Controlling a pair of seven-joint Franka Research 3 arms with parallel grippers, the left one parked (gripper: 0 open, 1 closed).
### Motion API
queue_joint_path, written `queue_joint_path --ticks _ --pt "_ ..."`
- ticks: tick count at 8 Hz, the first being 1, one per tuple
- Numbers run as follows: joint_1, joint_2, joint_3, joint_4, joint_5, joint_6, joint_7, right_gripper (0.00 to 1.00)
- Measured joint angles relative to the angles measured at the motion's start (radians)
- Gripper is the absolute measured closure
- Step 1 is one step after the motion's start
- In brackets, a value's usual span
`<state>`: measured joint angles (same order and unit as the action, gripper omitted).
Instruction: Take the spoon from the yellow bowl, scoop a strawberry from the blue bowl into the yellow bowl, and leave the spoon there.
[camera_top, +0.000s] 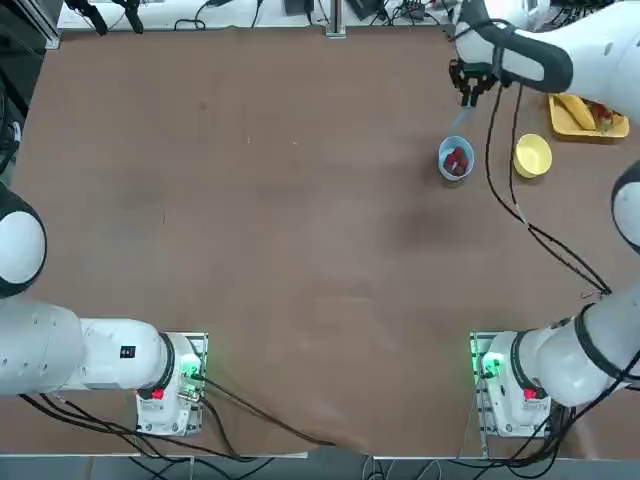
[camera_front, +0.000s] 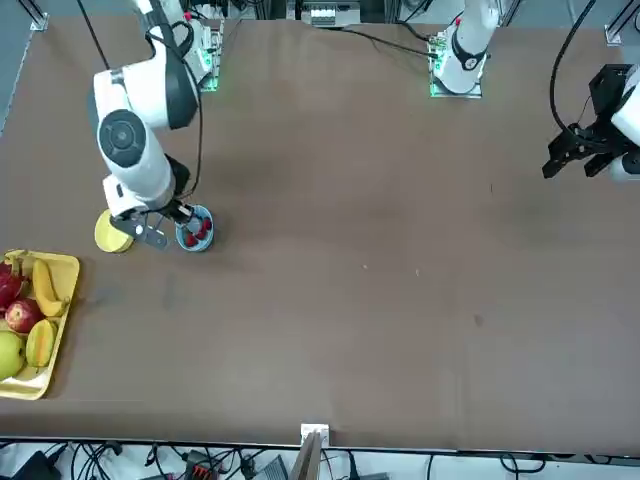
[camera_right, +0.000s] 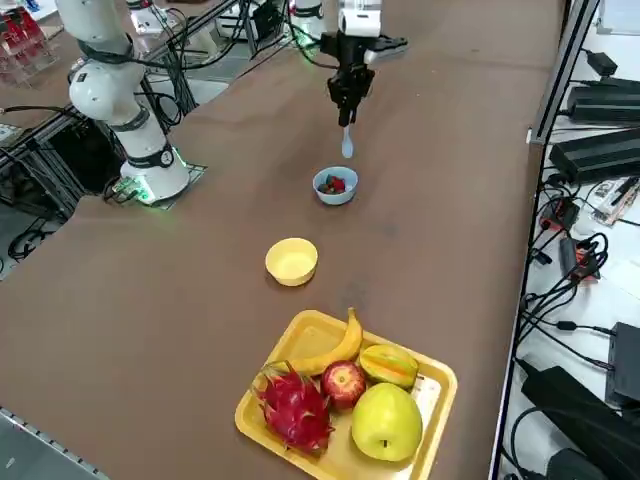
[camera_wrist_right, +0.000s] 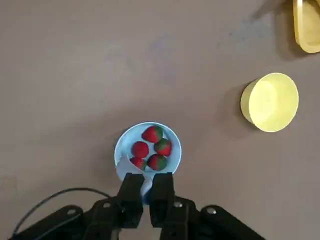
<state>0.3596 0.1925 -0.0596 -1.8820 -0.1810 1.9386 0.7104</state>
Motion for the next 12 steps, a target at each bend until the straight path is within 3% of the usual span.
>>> queue_joint_path --ticks 4,12 --pt "-0.03 -0.046 -0.002 -0.131 0.075 0.149 0.001 0.89" --pt "-0.032 -0.047 -0.002 -0.188 0.076 0.184 0.001 0.89"
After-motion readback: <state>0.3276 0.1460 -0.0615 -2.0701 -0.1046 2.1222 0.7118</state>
